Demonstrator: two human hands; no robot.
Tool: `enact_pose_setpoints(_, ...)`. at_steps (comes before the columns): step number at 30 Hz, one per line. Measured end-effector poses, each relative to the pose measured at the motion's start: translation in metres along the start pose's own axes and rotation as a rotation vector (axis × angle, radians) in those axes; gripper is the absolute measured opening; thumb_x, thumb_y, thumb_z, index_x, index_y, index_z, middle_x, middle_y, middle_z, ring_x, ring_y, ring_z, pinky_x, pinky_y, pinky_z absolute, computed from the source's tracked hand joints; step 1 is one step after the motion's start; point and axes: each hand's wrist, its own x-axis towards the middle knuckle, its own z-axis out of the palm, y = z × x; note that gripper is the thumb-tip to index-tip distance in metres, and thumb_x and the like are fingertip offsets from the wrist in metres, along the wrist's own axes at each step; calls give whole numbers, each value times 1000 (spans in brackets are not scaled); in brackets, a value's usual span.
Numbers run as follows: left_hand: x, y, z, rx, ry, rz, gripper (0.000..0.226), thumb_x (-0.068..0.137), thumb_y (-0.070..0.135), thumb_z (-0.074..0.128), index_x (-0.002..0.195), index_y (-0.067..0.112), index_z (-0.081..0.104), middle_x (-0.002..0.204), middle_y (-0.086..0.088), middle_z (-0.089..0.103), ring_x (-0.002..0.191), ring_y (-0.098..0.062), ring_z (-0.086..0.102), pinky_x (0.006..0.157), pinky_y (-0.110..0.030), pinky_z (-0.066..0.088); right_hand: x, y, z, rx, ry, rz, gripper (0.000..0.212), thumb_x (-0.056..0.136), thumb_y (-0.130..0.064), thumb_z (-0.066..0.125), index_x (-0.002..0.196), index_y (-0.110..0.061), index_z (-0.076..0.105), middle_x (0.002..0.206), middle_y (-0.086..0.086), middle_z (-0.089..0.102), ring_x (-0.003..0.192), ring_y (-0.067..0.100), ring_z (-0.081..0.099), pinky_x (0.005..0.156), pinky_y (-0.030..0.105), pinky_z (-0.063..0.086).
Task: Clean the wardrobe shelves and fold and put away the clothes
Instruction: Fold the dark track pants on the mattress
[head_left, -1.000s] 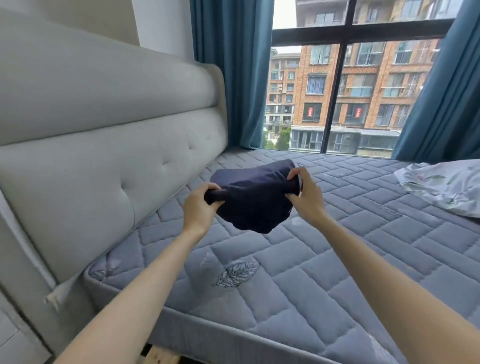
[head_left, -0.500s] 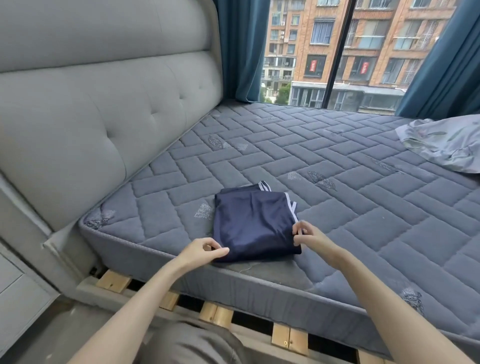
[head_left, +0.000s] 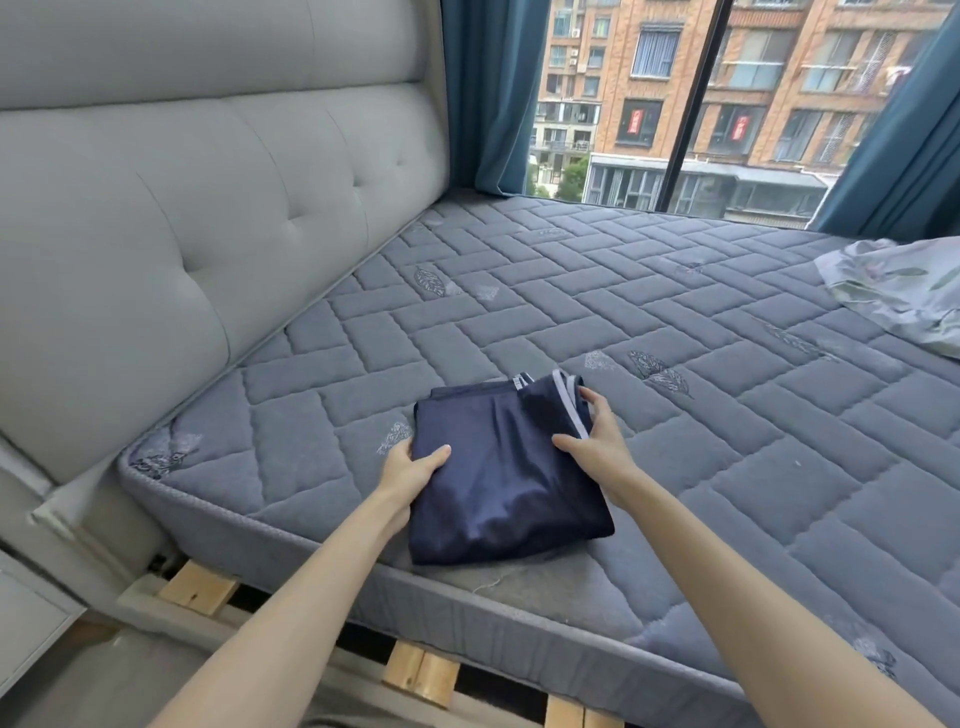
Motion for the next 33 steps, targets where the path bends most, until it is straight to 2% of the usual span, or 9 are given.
enact_pose_setpoints(6, 27, 18, 0, -138, 90, 231, 38, 92, 13, 63, 129, 7, 56, 120, -2, 66, 107, -17, 64, 87, -27, 52, 39, -22, -5, 88, 13, -219, 58, 89, 1, 60, 135, -28, 40, 122, -9, 59, 107, 4, 60, 99, 24, 43)
enact_pose_setpoints(9, 43, 22, -1, -162, 57, 173, 41, 96, 14, 57, 136, 9, 49, 132, -4, 59, 113, -18, 60, 95, -32, 49, 61, -15, 3, 81, -1, -126, 66, 91, -13, 63, 143, -32, 28, 130, -11, 53, 118, 14, 56, 107, 35, 40)
enact_pose_setpoints(12, 48, 11, -4, -89, 7, 55, 49, 96, 11, 56, 142, 6, 39, 138, -4, 50, 109, -15, 56, 91, -29, 46, 65, 0, 8, 23, -52, 69, 85, 88, -26, 68, 150, -33, 10, 137, -3, 43, 125, 17, 49, 111, 42, 37)
enact_pose_setpoints(15, 45, -11, -13, 6, 4, -2, 37, 93, 12, 61, 129, 5, 53, 127, -14, 62, 94, -16, 64, 78, -26, 53, 57, 11, 4, -32, 12, 160, 84, 88, -27, 68, 151, -24, 12, 134, 6, 51, 120, 23, 54, 107, 40, 40)
enact_pose_setpoints(19, 24, -24, -15, 106, 62, -6, 34, 92, 19, 64, 119, 1, 59, 113, -11, 68, 88, -14, 65, 70, -21, 51, 27, 11, -4, -128, 72, 199, 78, 88, -39, 66, 149, -15, 23, 133, 11, 52, 122, 27, 52, 99, 34, 40)
enact_pose_setpoints(22, 1, -29, -10, 245, 81, 8, 31, 91, 28, 64, 111, 4, 62, 104, -4, 67, 91, -15, 62, 71, -22, 45, -2, 16, -2, -132, 82, 173, 73, 86, -41, 69, 142, -10, 35, 130, 6, 52, 123, 23, 51, 95, 31, 41)
enact_pose_setpoints(26, -23, -34, -7, 335, 108, 40, 20, 95, 29, 57, 102, 11, 63, 103, -4, 66, 100, -21, 61, 80, -26, 43, -26, 17, 2, -191, 78, 57, 46, 89, -29, 67, 128, -10, 50, 118, 4, 64, 108, 20, 58, 82, 27, 39)
enact_pose_setpoints(29, -37, -32, -7, 388, 120, 81, 14, 99, 29, 50, 89, 19, 55, 104, -3, 62, 103, -25, 57, 89, -33, 44, -33, 12, 1, -278, 94, -29, 33, 94, -27, 61, 120, -12, 48, 107, 9, 68, 101, 28, 61, 77, 33, 43)
enact_pose_setpoints(33, -54, -41, -7, 542, 149, 97, 25, 98, 33, 48, 96, 8, 52, 109, -12, 62, 104, -32, 57, 92, -42, 46, -43, 28, 1, -409, 125, 48, 30, 98, -25, 52, 122, -8, 42, 112, 19, 65, 104, 38, 60, 79, 39, 42)
